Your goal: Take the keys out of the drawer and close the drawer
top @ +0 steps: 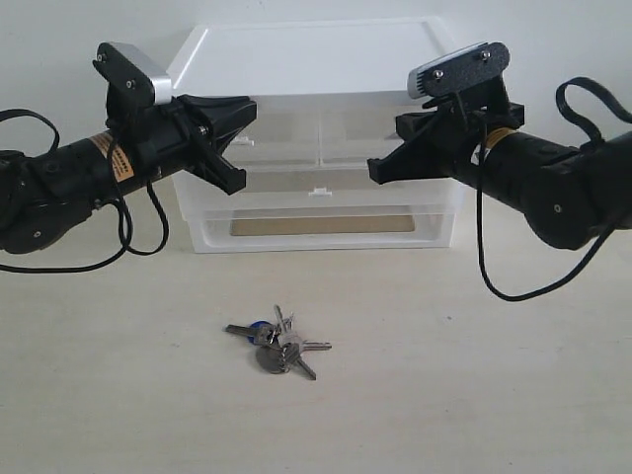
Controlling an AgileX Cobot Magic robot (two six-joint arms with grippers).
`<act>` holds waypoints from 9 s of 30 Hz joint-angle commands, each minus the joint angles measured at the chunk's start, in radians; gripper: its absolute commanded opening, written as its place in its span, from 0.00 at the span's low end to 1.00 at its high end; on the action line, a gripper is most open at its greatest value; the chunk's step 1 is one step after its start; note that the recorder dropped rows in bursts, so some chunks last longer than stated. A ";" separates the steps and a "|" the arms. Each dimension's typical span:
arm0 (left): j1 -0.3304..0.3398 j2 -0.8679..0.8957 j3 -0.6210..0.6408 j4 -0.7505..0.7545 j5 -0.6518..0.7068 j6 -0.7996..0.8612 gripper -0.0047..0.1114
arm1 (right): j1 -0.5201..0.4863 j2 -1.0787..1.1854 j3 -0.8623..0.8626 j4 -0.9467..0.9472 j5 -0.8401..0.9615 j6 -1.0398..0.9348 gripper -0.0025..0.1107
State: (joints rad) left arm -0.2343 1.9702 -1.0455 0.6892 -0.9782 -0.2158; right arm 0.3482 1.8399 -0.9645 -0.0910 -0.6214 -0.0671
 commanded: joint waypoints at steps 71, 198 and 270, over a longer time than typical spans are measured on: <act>0.016 -0.278 0.215 0.096 0.065 -0.210 0.08 | 0.022 -1.053 0.606 0.160 0.133 -0.053 0.02; 0.193 -1.970 1.045 -0.671 1.262 0.296 0.08 | 0.022 -1.658 0.604 0.160 0.731 0.039 0.02; 0.193 -1.970 1.045 -0.671 1.258 0.250 0.08 | -0.328 -1.678 0.824 0.052 0.298 0.084 0.02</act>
State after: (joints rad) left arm -0.0459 0.0031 -0.0036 0.0261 0.2824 0.0424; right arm 0.0908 0.1674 -0.1715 -0.0359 -0.3170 -0.0089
